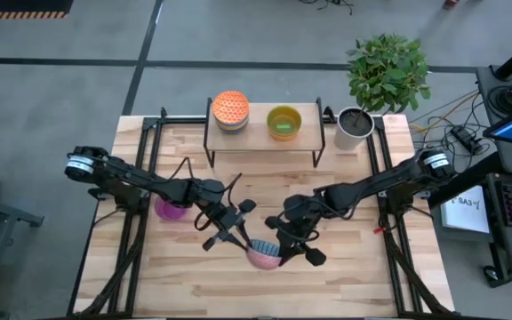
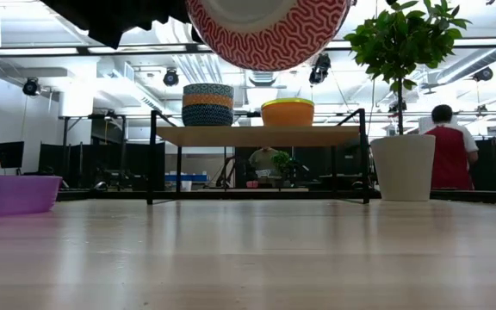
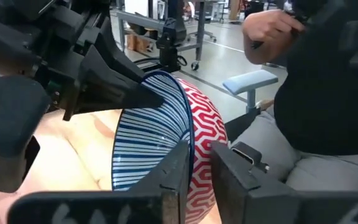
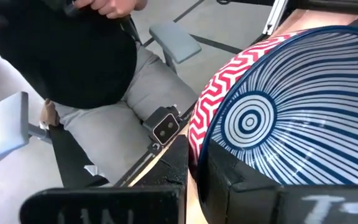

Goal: Place and stack bowls onto a shelf
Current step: Stack the patterned blue bowl on top of the patterned orange bowl on the shelf

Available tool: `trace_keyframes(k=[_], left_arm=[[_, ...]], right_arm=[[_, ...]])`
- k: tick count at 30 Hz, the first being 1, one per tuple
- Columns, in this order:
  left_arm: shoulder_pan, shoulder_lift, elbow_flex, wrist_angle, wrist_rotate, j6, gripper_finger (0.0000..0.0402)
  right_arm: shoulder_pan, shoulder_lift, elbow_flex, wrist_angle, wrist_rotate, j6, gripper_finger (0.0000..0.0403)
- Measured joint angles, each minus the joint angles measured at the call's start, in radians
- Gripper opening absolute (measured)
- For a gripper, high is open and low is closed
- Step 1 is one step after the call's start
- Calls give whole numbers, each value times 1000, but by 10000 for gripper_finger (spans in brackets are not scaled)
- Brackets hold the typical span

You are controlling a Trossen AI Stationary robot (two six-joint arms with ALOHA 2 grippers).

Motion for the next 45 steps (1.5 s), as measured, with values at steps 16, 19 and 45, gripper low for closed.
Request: trace_keyframes(k=[16,19,45], left_arm=[[64,0,-7,-29,-20,-25,47],[93,-1,-7,-20,-30,-24,63],[201,39,-29,-39,-241,42,134]], right_arm=[[-3,23,0,-22,53,123,12],[-6,23,0,-60,113,124,12],[-20,96,1,-475,698,271,12]])
